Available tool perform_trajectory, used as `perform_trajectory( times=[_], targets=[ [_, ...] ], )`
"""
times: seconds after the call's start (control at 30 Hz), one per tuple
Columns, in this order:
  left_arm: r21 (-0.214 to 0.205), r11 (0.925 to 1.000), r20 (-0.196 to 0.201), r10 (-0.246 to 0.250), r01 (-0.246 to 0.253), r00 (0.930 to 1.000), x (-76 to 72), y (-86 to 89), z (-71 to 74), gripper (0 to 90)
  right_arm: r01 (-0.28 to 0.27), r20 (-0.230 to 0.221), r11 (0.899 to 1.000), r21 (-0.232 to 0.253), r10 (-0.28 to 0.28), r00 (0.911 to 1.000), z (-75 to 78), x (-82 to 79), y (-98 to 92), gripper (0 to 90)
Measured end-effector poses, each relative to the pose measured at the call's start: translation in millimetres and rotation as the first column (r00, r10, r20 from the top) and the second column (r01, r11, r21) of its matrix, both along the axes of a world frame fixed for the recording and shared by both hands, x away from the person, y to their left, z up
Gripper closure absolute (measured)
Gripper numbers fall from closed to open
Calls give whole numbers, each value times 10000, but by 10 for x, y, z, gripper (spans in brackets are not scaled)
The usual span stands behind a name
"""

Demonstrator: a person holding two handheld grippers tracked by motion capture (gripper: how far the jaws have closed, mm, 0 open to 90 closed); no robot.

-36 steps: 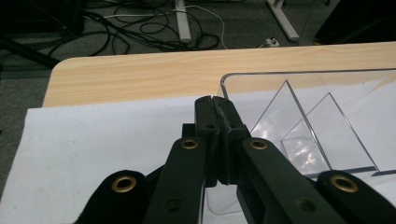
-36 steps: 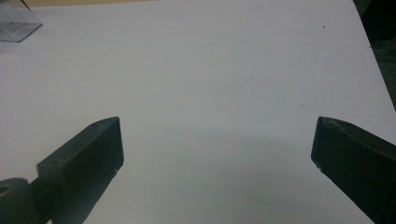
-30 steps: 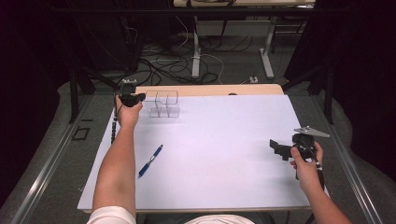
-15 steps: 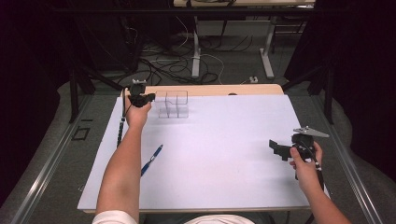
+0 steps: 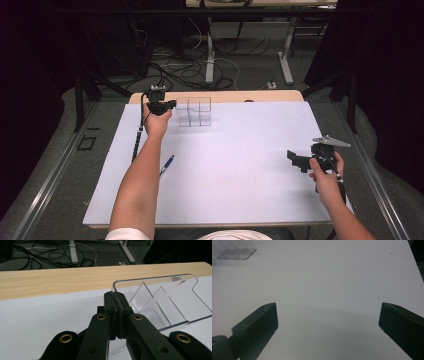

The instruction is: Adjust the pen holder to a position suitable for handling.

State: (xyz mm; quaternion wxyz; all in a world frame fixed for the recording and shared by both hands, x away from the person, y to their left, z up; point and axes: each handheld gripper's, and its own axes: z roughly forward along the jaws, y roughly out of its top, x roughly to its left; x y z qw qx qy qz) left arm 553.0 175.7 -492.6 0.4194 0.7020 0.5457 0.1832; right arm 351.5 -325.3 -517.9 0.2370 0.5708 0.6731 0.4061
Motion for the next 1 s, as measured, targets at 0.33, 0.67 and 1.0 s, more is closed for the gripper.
perform_trajectory(
  times=[0.33,0.67,1.0],
  targets=[
    [-107,9996,-14,-251,251,9997,-4,-183,-14,900,-9,0,10000,15,9,10000,1,-1,3,21],
    [-409,9983,8,-404,404,9992,-20,-397,-31,900,-28,-21,10000,1,28,10000,-3,4,9,21],
    [-181,9972,105,-728,730,9973,-4,-596,-1,900,-46,-14,10000,22,46,10000,-1,1,8,21]
  ],
)
